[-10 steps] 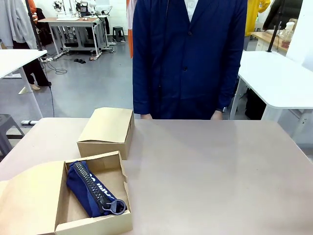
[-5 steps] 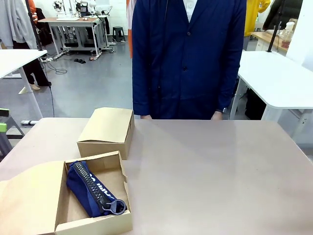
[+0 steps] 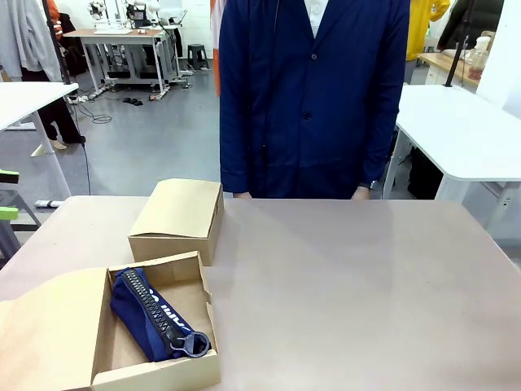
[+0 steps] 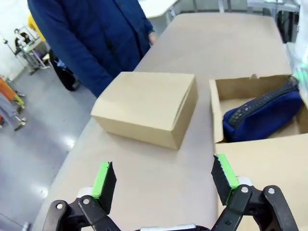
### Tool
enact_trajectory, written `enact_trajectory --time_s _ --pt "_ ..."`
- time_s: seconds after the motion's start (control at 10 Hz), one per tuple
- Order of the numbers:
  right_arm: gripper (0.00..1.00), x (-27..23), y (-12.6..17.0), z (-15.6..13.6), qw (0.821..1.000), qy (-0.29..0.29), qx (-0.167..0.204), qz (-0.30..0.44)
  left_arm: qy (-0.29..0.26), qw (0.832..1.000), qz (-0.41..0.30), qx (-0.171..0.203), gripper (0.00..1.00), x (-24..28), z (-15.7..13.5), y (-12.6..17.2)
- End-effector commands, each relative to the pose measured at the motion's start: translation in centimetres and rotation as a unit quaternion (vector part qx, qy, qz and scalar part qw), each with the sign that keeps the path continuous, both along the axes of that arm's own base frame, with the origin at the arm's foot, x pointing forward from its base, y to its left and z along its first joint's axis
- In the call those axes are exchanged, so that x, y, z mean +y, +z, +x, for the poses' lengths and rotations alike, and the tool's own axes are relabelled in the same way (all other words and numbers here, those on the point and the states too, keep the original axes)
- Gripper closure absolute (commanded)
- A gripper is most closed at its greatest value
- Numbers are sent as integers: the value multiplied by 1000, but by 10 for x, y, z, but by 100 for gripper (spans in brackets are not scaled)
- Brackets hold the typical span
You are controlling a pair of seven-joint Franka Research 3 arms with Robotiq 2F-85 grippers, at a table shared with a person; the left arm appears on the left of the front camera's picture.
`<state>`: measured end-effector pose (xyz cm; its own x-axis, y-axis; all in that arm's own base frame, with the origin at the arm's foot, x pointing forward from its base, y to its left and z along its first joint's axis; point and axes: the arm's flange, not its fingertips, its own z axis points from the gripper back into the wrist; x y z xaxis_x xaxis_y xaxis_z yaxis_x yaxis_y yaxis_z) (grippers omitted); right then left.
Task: Place items inside the box.
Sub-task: Close the lid of the Mailer Box closest to the robot.
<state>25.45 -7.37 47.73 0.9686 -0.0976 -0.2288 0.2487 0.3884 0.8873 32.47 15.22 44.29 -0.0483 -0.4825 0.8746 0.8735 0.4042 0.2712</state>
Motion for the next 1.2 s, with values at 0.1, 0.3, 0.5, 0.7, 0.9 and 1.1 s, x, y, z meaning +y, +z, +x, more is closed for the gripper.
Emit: enact_trajectory --time_s 0.1,0.3,0.5,0.7,0.9,1.1 --pt "0 1 5 0 1000 -6 6 10 -2 995 92 -46 0 5 -1 -16" --pt "0 1 5 0 1000 -6 6 10 -21 987 145 -60 0 23 -17 -39" --pt "0 1 5 0 1000 -6 6 10 -24 981 190 -31 0 53 -35 -58" --pt "0 1 5 0 1000 -6 6 10 4 978 210 8 0 73 -42 -79" --pt "0 1 5 0 1000 -6 6 10 14 975 221 35 0 81 -41 -100" --pt "0 1 5 0 1000 -6 6 10 -8 974 213 79 0 77 -36 -118"
